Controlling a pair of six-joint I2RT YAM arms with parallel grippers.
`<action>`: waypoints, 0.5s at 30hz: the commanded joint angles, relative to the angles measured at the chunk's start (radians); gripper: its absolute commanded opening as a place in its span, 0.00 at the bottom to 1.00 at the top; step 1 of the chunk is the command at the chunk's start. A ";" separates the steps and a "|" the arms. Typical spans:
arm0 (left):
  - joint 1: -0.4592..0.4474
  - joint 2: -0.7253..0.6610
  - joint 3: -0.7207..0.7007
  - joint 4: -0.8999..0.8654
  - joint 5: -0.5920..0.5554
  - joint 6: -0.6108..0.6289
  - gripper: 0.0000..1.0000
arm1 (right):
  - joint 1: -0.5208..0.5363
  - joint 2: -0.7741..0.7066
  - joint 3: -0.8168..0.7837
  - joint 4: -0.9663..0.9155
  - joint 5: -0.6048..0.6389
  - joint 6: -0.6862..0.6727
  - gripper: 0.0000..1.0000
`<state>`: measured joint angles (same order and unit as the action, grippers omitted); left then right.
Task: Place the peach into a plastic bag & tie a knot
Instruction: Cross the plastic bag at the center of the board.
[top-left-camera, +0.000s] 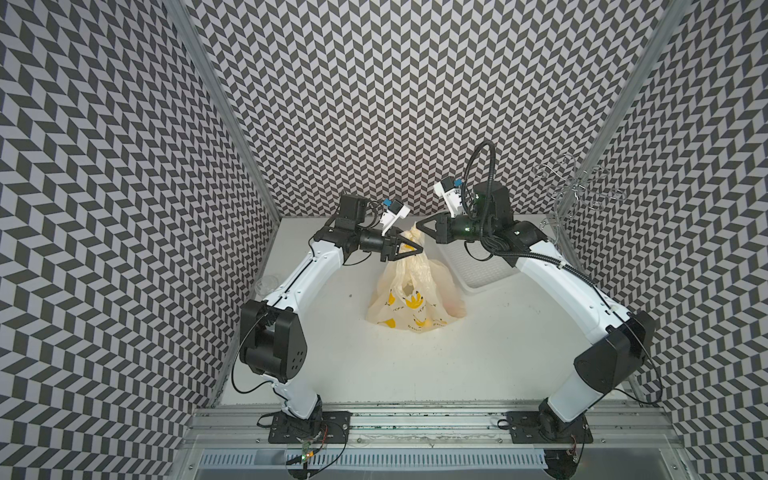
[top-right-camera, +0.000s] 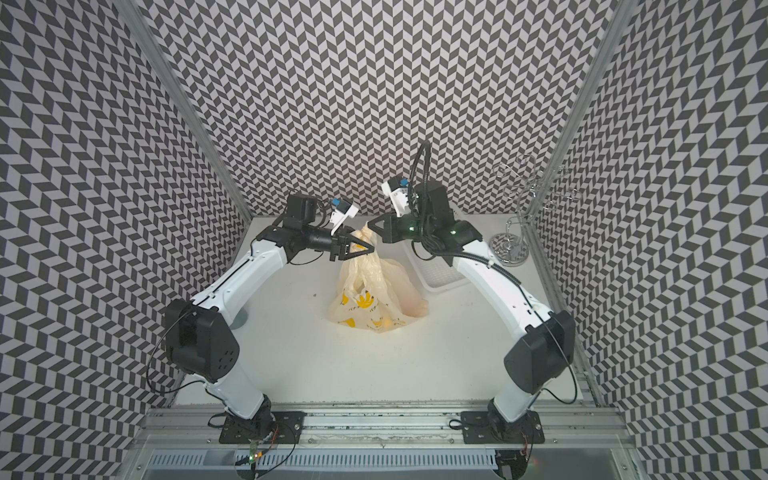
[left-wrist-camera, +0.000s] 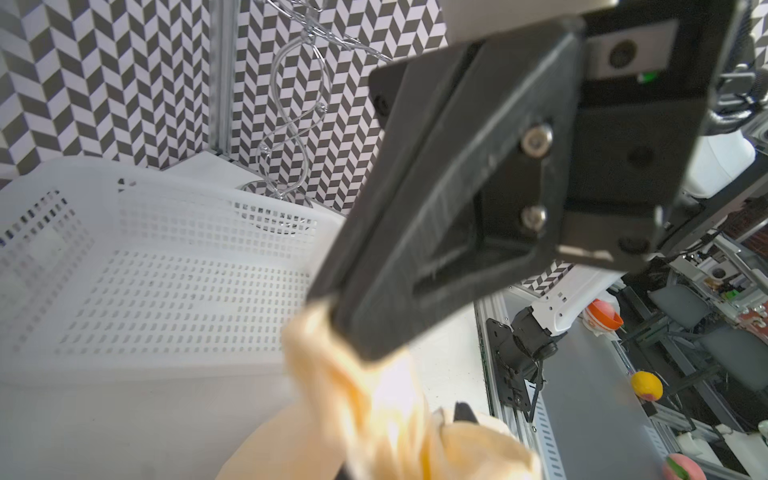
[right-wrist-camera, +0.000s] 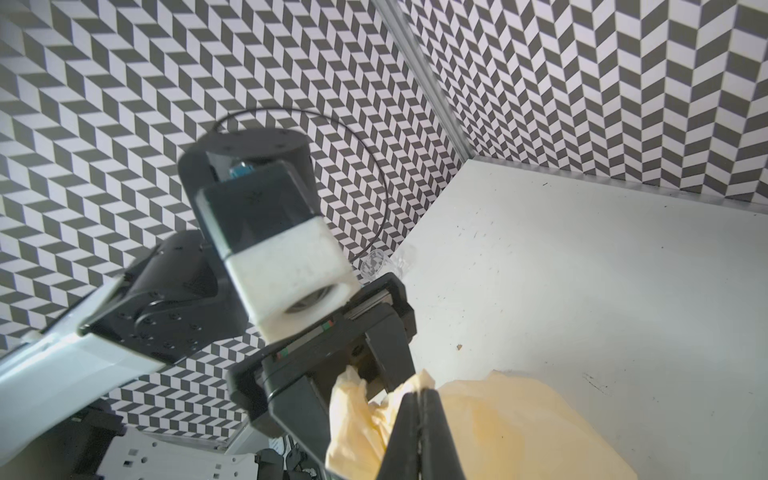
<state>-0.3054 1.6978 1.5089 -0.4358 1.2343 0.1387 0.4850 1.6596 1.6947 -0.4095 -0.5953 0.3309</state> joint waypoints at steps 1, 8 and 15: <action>0.015 -0.044 -0.055 0.096 -0.001 -0.079 0.32 | -0.023 -0.045 -0.002 0.124 -0.024 0.026 0.00; 0.014 -0.007 -0.011 0.127 0.043 -0.131 0.28 | -0.004 -0.050 -0.040 0.166 -0.085 0.046 0.00; 0.030 0.021 -0.060 0.348 0.036 -0.382 0.06 | 0.031 -0.174 -0.233 0.372 -0.270 0.056 0.00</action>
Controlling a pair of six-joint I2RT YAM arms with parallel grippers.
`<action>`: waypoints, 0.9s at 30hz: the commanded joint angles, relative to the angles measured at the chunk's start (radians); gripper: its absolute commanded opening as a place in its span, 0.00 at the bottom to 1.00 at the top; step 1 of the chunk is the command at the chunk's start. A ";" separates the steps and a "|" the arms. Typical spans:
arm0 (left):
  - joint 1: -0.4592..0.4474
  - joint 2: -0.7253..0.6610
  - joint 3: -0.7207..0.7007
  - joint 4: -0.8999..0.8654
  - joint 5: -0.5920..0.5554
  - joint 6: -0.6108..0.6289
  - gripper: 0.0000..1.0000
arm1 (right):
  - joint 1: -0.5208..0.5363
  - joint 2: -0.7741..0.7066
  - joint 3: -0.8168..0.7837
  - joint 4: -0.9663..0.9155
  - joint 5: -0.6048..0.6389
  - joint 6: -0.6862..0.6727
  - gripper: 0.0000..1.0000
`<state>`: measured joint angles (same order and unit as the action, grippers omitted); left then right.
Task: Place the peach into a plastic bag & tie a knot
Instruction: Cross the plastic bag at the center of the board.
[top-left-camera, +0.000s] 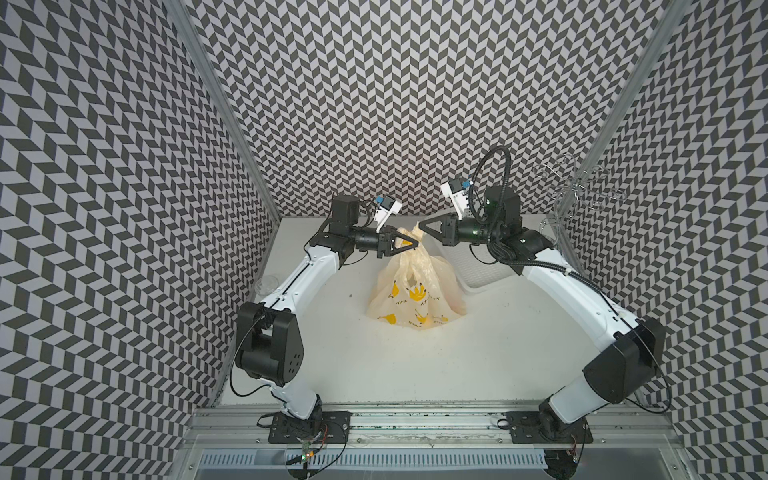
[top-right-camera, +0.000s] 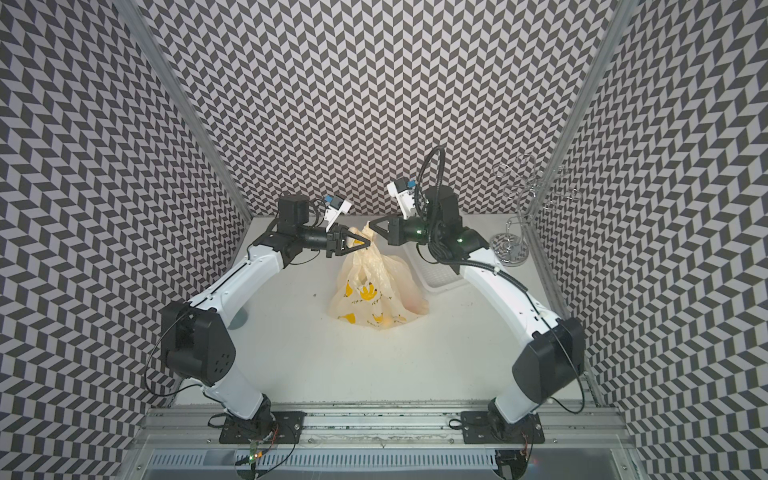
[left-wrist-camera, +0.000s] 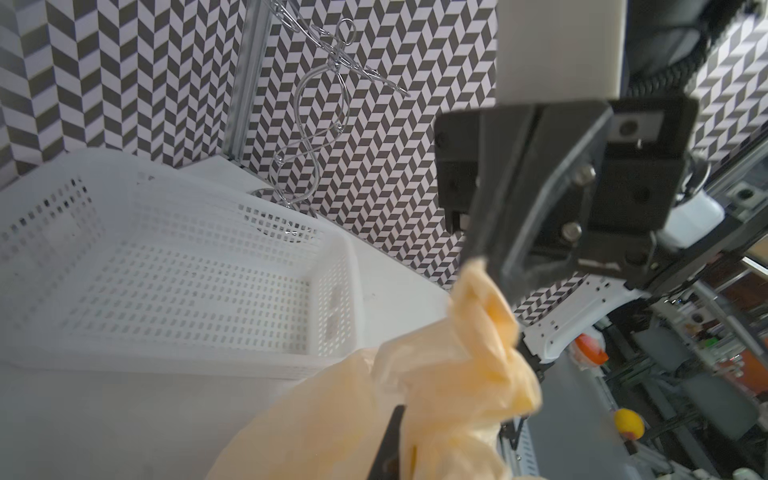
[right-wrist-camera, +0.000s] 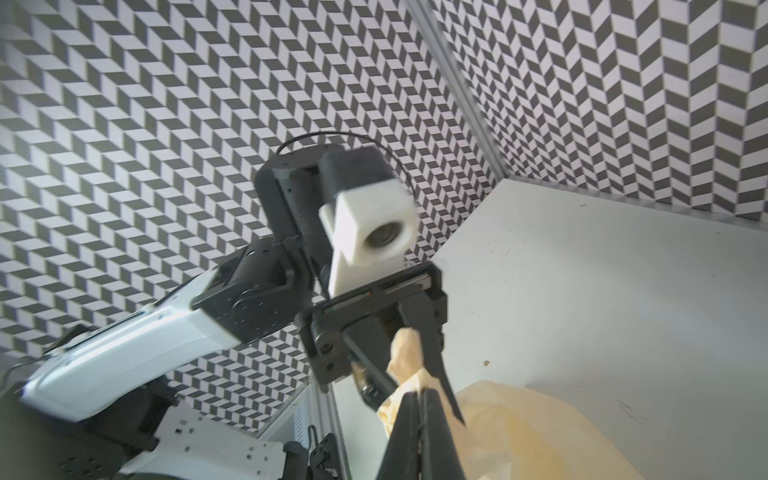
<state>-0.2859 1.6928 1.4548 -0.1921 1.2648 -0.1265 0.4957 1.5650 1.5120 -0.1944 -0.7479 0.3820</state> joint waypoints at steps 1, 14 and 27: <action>0.018 0.036 -0.001 0.094 -0.003 -0.123 0.02 | 0.025 -0.098 -0.082 0.187 -0.139 0.007 0.00; 0.041 0.028 -0.019 0.144 -0.011 -0.182 0.00 | 0.102 -0.134 -0.223 0.031 -0.136 -0.197 0.00; 0.041 -0.004 -0.067 0.134 0.004 -0.157 0.07 | 0.080 -0.084 -0.142 -0.016 0.091 -0.188 0.00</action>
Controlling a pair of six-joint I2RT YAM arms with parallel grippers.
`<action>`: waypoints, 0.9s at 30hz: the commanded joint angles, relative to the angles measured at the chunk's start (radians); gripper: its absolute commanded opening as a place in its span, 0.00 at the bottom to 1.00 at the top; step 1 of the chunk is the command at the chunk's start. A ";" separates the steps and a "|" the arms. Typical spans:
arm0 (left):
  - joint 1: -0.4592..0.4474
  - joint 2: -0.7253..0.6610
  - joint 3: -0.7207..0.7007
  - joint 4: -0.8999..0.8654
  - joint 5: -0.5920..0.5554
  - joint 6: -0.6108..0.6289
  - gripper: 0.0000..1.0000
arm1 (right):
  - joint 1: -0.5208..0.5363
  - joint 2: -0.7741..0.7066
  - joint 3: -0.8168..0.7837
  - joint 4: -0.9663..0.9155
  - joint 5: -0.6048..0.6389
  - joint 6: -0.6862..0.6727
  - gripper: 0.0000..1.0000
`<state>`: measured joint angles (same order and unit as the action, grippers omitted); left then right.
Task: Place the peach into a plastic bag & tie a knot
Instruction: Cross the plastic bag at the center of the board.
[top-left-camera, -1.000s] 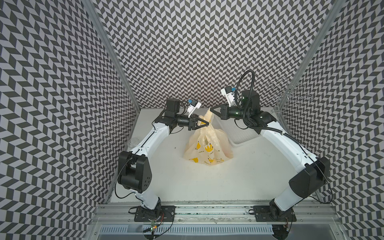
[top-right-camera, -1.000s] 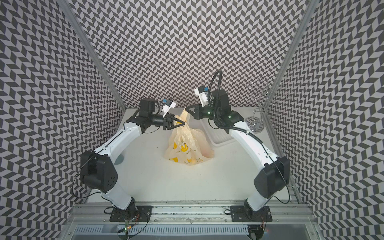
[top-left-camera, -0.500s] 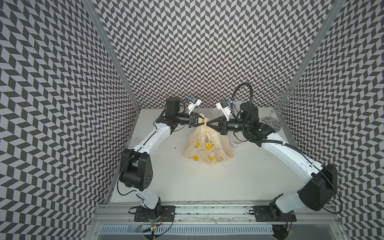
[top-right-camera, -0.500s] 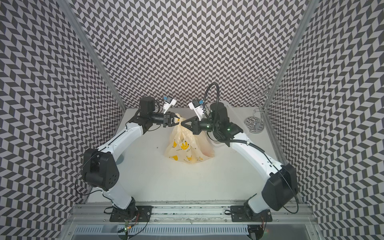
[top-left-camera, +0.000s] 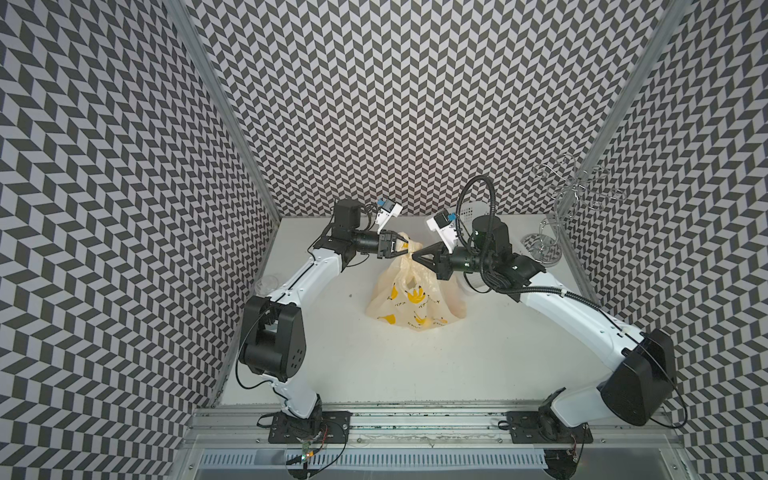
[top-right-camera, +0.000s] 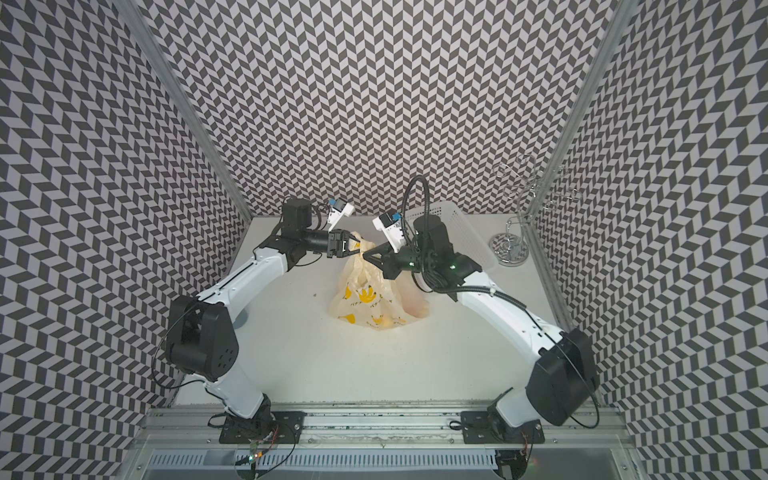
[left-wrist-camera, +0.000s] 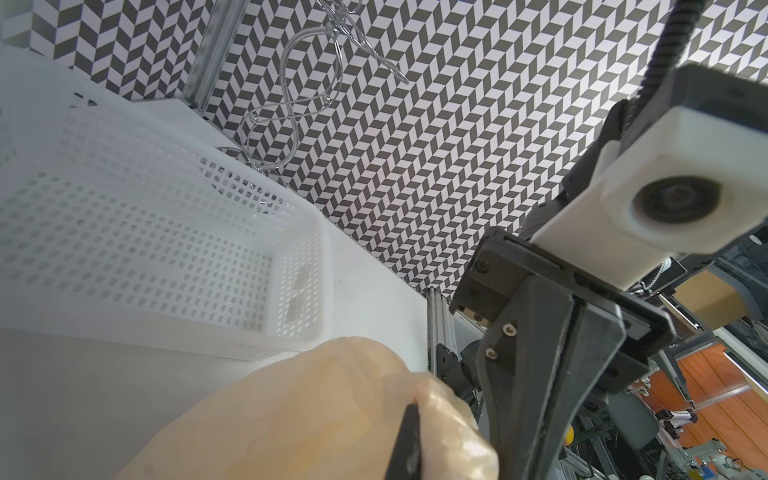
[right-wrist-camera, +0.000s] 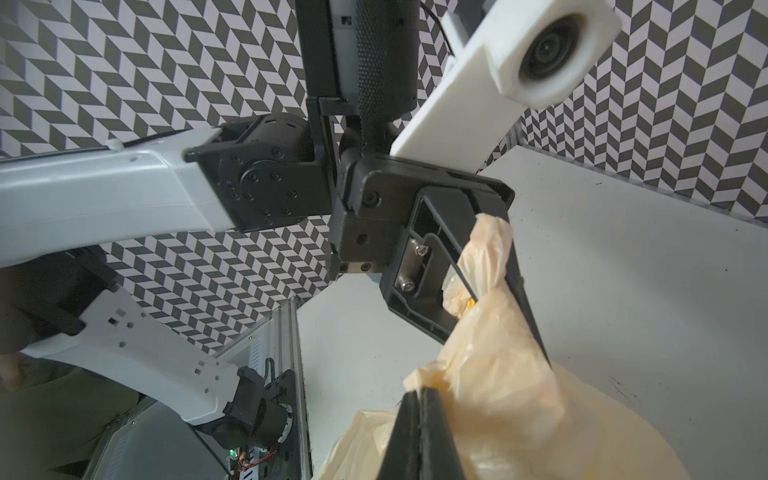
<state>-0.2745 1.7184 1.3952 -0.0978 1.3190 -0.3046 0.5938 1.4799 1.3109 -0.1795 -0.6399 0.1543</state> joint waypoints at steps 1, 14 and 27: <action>0.031 -0.029 -0.009 0.040 -0.047 0.021 0.08 | -0.035 0.008 0.088 -0.021 -0.014 0.060 0.00; 0.029 -0.015 -0.023 0.079 -0.017 0.007 0.08 | -0.084 0.071 0.238 -0.009 -0.113 0.106 0.00; 0.048 -0.010 -0.038 0.307 -0.032 -0.241 0.00 | 0.026 0.082 -0.015 -0.115 -0.060 -0.063 0.00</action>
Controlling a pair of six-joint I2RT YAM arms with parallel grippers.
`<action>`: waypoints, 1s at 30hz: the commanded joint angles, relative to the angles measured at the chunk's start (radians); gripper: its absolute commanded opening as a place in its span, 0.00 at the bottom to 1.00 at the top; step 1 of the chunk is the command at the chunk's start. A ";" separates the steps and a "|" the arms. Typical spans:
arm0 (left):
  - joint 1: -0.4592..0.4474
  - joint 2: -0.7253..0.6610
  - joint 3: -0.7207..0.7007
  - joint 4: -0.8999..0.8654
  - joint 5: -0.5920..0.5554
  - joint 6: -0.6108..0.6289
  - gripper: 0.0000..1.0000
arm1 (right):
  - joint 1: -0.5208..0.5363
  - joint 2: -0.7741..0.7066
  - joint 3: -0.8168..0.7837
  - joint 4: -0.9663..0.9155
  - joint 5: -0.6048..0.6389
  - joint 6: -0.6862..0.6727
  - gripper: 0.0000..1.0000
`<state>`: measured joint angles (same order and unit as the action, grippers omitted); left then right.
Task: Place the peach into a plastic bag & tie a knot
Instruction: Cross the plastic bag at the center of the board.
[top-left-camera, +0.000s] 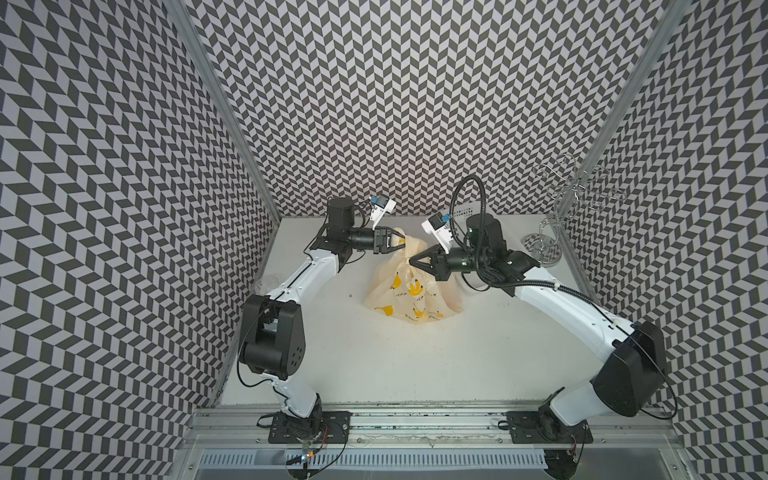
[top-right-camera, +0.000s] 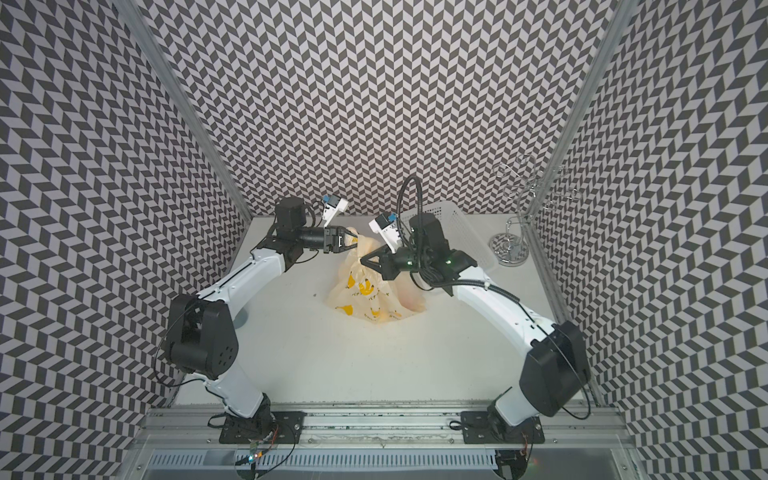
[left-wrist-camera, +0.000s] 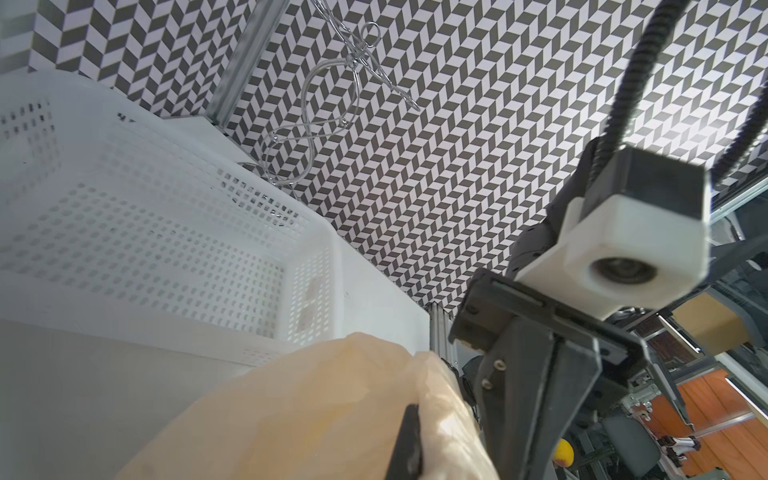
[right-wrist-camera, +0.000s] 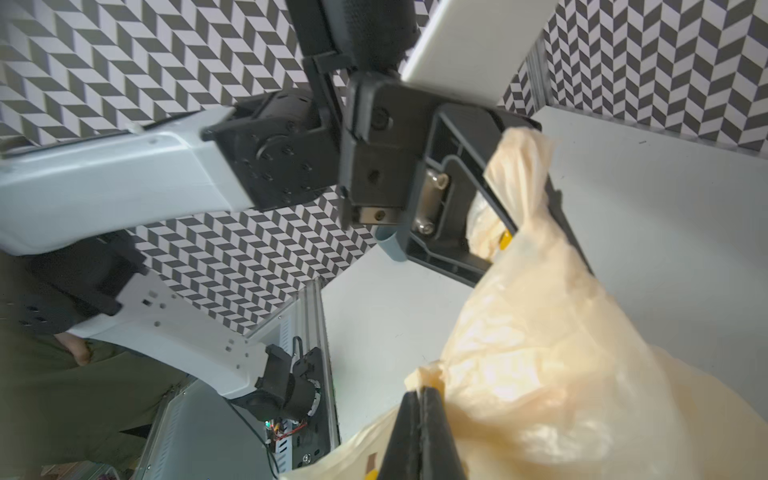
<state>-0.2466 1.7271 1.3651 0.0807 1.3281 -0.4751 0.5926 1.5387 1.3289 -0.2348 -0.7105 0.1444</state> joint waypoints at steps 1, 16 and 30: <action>0.020 -0.027 -0.014 0.140 -0.031 -0.071 0.00 | 0.027 0.039 -0.032 -0.065 0.050 -0.052 0.00; -0.003 -0.272 -0.257 0.194 -0.118 0.550 0.00 | 0.018 -0.069 -0.006 -0.151 -0.097 0.003 0.36; -0.015 -0.302 -0.240 0.041 -0.026 0.867 0.00 | -0.156 -0.058 0.207 -0.368 -0.011 -0.058 0.71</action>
<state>-0.2474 1.4464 1.1072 0.1932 1.2564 0.2775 0.4240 1.4345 1.5101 -0.5613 -0.7219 0.1196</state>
